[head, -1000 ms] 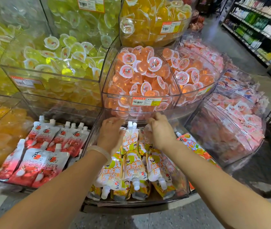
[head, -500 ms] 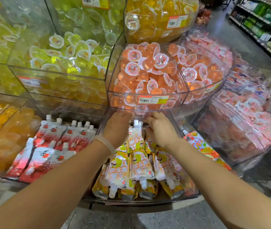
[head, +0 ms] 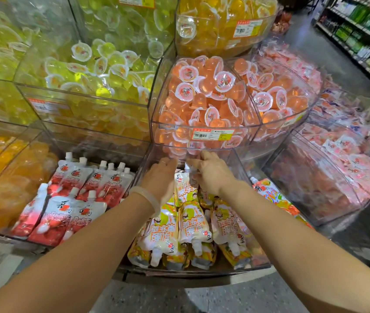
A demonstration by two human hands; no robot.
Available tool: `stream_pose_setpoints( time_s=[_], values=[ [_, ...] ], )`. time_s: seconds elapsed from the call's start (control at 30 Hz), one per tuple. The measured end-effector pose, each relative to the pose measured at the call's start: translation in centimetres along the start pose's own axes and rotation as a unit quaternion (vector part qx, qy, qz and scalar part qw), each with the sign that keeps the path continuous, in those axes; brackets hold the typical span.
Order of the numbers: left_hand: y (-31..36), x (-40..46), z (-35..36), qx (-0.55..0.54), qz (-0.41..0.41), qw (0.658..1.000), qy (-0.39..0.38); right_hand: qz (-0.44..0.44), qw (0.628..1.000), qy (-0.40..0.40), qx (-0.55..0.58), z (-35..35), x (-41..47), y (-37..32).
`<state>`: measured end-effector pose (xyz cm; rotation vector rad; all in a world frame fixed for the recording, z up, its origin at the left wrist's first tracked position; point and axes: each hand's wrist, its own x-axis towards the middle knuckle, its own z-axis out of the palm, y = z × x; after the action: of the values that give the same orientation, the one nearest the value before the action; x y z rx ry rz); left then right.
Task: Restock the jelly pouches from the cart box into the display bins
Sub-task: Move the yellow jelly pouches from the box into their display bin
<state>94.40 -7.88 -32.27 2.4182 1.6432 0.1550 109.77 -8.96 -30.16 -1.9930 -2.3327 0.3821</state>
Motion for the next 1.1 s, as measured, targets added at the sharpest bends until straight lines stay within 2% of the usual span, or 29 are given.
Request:
stream_pose_setpoints(
  time_s=[0.13,0.2,0.27,0.33,0.4,0.47,0.57,0.83,1.03,1.1],
  values=[
    [-0.4,-1.2,-0.2,-0.074,0.027,0.995,0.066,-0.012,0.999,0.031,-0.013,-1.1,-1.9,0.8],
    [-0.3,-2.1,-0.4,-0.018,0.073,0.993,0.088,-0.025,0.997,0.034,-0.062,-1.5,-2.9,1.2],
    [0.0,-3.2,-1.0,0.005,0.072,0.996,0.057,-0.025,0.994,0.04,-0.098,-1.8,-4.3,1.1],
    [0.1,-3.8,-1.5,0.015,0.072,0.995,0.062,0.005,0.988,0.074,-0.137,-1.9,-5.3,1.5],
    [0.0,-4.3,-2.2,0.063,0.099,0.99,0.079,0.046,0.986,0.105,-0.124,-2.2,-6.3,2.0],
    [-0.3,-4.5,-2.9,0.092,0.098,0.985,0.106,0.075,0.989,0.059,-0.115,-2.2,-7.4,2.2],
    [-1.3,-5.3,-2.8,0.05,0.076,0.993,0.08,0.107,0.99,-0.021,-0.089,-1.3,-8.4,2.5],
    [-2.3,-6.6,-2.8,-0.024,0.103,0.993,0.061,0.121,0.989,-0.03,-0.078,-1.2,-9.0,1.5],
    [-1.4,-7.3,-5.1,-0.044,0.064,0.995,0.066,0.107,0.992,0.0,-0.062,-3.4,-10.2,0.5],
    [-0.6,-7.7,-6.6,-0.039,0.056,0.997,0.039,0.09,0.994,0.018,-0.053,-4.4,-10.9,0.2]
  ],
)
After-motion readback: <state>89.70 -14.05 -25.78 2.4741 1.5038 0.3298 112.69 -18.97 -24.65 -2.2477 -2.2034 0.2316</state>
